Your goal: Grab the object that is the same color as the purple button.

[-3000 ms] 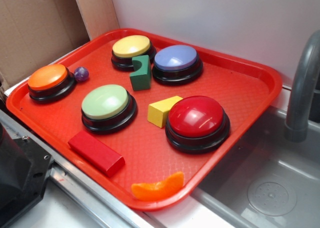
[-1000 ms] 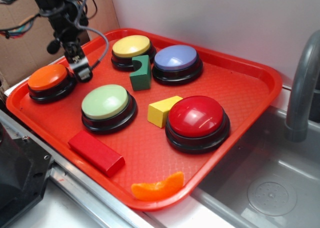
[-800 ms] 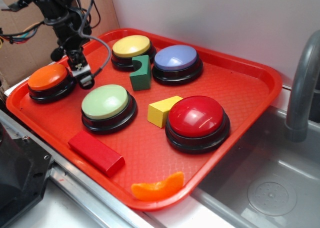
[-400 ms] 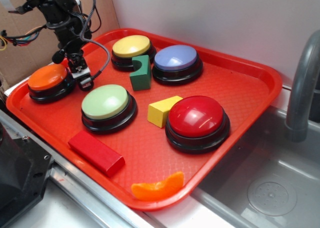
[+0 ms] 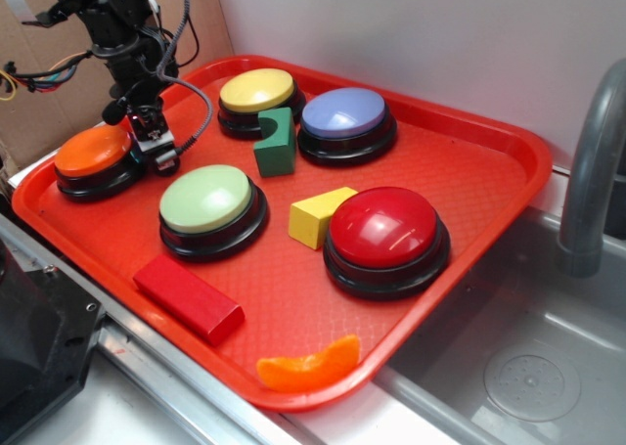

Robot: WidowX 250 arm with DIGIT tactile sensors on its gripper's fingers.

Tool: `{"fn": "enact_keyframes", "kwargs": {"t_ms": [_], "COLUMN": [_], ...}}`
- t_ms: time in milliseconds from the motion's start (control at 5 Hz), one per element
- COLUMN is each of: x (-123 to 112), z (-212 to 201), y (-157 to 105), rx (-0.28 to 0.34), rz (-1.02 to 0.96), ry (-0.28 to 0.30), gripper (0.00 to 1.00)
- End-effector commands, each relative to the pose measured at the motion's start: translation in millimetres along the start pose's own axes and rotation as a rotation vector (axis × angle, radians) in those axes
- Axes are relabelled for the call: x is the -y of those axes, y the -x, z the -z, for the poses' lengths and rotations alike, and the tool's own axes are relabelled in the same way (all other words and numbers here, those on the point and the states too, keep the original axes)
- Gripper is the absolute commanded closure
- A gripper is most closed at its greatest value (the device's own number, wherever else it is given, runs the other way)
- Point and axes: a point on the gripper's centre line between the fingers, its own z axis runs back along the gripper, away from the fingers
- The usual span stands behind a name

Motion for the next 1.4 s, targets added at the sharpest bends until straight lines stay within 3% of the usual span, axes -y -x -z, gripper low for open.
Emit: {"fn": "enact_keyframes", "kwargs": {"t_ms": [0,200,400,800,1000,1200], "x": [-10.7,-10.8,-2.2,27.9,51.1,65.5], "z": [-8.6,-17.3,-52.2,-145.6,-175.7,-169.8], "y": [-9.2,-9.9,-13.2,-33.5,-51.6,-59.1], "rx": [0.017,-0.016,-0.011,0.088,0.121,0.134], "rz": [-0.054,-0.168,-0.347,-0.502,-0.541,-0.559], "ry": [-0.024,-0.034,-0.03,0.053,0.003,-0.034], "gripper": [1.0,1.0,1.0,1.0,1.0,1.0]}}
